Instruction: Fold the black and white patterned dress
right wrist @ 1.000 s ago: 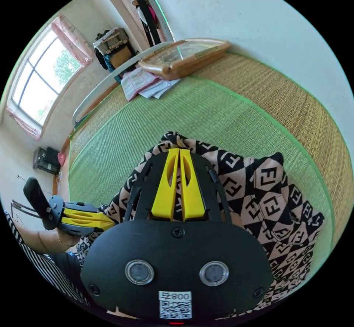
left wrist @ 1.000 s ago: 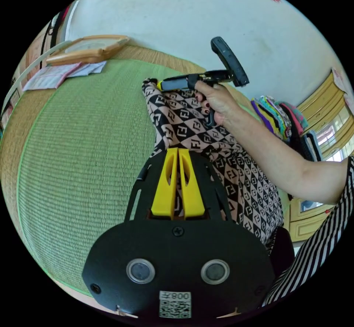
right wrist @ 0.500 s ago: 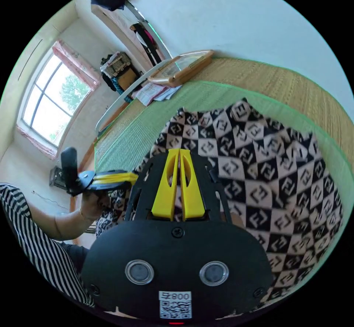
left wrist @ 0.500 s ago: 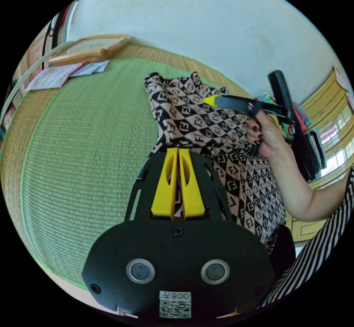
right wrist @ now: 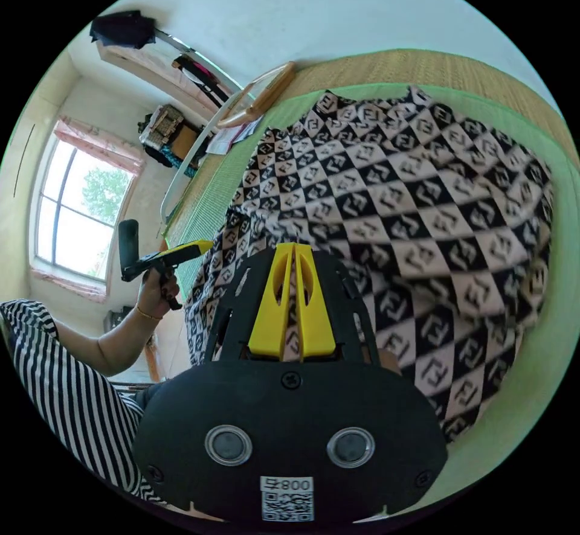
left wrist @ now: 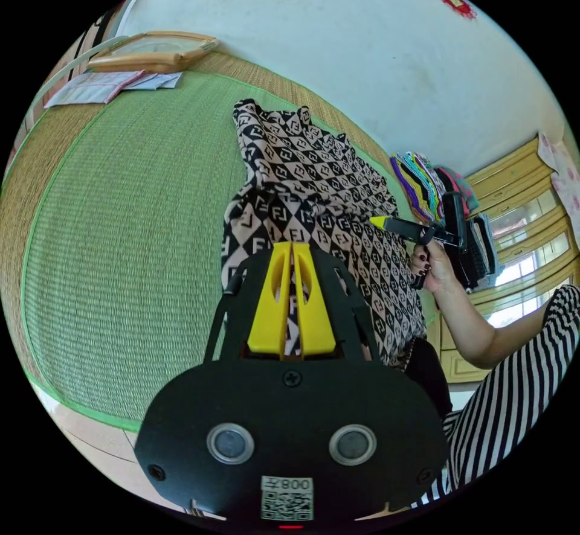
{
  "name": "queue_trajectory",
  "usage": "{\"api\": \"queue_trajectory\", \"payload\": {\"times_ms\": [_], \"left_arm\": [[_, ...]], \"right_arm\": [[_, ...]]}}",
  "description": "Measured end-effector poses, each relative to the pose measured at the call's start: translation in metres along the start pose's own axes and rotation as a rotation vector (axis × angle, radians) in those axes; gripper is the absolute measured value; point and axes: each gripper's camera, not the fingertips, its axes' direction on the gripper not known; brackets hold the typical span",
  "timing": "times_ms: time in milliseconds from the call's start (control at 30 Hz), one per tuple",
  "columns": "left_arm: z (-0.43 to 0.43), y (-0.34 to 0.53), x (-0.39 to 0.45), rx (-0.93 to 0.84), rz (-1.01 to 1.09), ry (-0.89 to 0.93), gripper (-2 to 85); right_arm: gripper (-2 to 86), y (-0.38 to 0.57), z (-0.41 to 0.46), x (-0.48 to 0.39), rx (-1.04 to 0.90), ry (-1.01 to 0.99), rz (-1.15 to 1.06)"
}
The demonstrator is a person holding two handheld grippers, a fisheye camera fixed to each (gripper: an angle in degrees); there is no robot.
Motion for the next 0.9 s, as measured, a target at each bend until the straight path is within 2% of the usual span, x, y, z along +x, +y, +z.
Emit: {"api": "queue_trajectory", "payload": {"times_ms": [267, 367, 467, 733, 900], "left_arm": [[-0.024, 0.064, -0.006, -0.129, -0.022, -0.086, 1.1], [-0.038, 0.087, -0.026, -0.122, -0.096, -0.013, 2.8], [-0.052, 0.109, -0.043, -0.135, -0.144, -0.021, 4.5], [-0.062, 0.142, -0.071, -0.200, -0.172, -0.025, 6.0], [-0.082, 0.169, -0.102, -0.109, -0.294, 0.046, 7.4]], "right_arm": [[0.0, 0.166, -0.081, 0.037, -0.018, 0.143, 0.265], [0.0, 0.224, -0.109, 0.049, 0.006, 0.140, 0.343], [0.0, 0.277, -0.129, 0.058, 0.008, 0.194, 0.407], [0.0, 0.363, -0.143, 0.071, -0.011, 0.206, 0.429], [0.3, 0.418, -0.155, 0.087, -0.011, 0.158, 0.483]]}}
